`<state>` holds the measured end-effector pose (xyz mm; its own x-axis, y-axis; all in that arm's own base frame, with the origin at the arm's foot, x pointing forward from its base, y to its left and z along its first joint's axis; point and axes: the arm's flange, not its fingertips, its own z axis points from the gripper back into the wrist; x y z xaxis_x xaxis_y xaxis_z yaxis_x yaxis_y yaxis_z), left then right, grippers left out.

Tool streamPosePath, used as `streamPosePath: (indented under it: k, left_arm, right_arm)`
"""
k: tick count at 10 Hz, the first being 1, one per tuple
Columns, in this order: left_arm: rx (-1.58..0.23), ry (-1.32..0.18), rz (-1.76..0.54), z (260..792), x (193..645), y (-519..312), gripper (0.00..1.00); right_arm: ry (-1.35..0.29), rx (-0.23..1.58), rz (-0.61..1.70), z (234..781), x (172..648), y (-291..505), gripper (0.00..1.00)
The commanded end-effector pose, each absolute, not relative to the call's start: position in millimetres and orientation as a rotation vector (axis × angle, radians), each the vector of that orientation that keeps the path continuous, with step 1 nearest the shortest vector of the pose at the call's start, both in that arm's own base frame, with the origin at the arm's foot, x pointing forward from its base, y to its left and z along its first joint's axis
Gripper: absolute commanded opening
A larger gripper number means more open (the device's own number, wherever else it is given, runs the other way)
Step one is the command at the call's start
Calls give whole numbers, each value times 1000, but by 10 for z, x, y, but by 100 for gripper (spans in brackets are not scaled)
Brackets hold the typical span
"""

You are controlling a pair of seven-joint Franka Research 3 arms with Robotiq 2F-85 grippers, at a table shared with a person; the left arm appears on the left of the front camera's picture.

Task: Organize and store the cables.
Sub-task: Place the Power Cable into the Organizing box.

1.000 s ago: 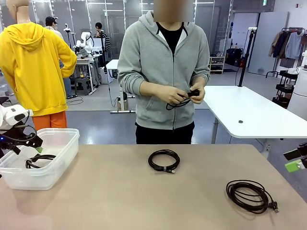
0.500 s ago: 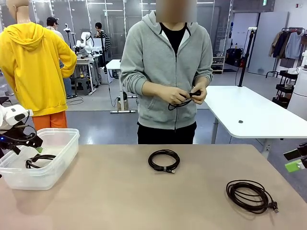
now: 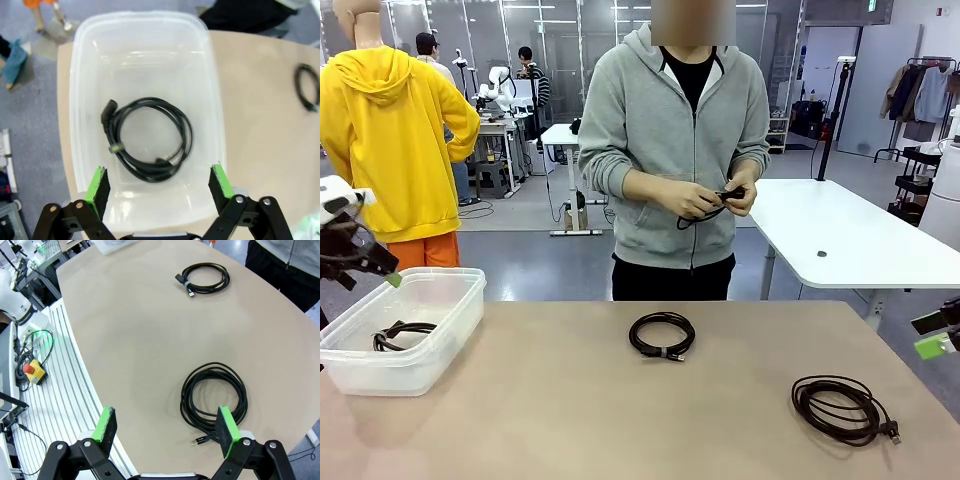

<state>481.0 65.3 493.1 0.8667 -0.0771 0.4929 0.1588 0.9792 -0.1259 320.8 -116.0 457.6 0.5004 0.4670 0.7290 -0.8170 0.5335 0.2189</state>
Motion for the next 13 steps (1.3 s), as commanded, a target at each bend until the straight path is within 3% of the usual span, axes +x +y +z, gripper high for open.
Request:
streamPosePath:
  k: [1, 4, 8, 11, 13]
  left_arm:
    - [-308, -514, -274, 5214, 4357, 772, 100]
    - [-387, -592, -549, 5543, 3816, 806, 100]
    - [-669, -709, -895, 5640, 3299, 1284, 100]
    - [-637, -702, -1018, 5633, 3153, 1405, 100]
    - [-526, -742, -967, 5711, 3163, 1370, 100]
  right_arm:
    - [-668, 613, 837, 4592, 3223, -1162, 100]
    - [-668, 613, 837, 4592, 3223, -1162, 100]
    - [-668, 613, 837, 4592, 3223, -1162, 100]
    - [-668, 613, 837, 4592, 3223, -1162, 100]
    - [-668, 613, 837, 4592, 3223, -1162, 100]
